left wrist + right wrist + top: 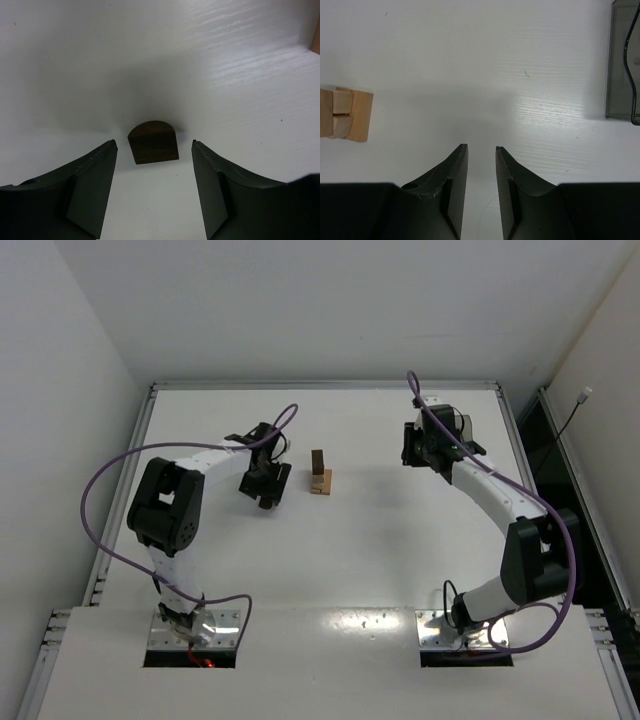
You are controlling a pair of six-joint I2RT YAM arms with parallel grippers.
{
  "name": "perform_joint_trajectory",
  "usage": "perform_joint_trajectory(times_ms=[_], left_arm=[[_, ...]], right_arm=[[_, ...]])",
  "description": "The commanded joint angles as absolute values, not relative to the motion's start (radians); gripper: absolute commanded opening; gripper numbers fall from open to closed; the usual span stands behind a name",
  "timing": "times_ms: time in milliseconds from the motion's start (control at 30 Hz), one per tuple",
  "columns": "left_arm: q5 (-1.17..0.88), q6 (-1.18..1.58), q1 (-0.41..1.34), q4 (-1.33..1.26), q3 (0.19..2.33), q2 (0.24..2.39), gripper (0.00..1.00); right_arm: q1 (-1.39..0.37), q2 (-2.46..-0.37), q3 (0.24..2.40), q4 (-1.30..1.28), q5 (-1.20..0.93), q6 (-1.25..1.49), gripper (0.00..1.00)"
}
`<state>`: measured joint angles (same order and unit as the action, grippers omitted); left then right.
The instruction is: Build the wood block tower
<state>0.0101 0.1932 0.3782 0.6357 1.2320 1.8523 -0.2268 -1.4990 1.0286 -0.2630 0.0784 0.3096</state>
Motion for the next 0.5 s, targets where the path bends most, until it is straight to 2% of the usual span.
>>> perform_joint_trajectory(times_ms=[0,467], left_arm=[[0.018,0.216,0.385,0.621,1.281,1.868,0.58],[0.018,0.225,0.385,0.621,1.299,1.907,0.49]], right_arm=[[-0.219,-1.489,1.058,-0.222,0.077,0.299,0.26],[-0.210,-1.537,1.097,-0.222,0.086,0.299,0.26]])
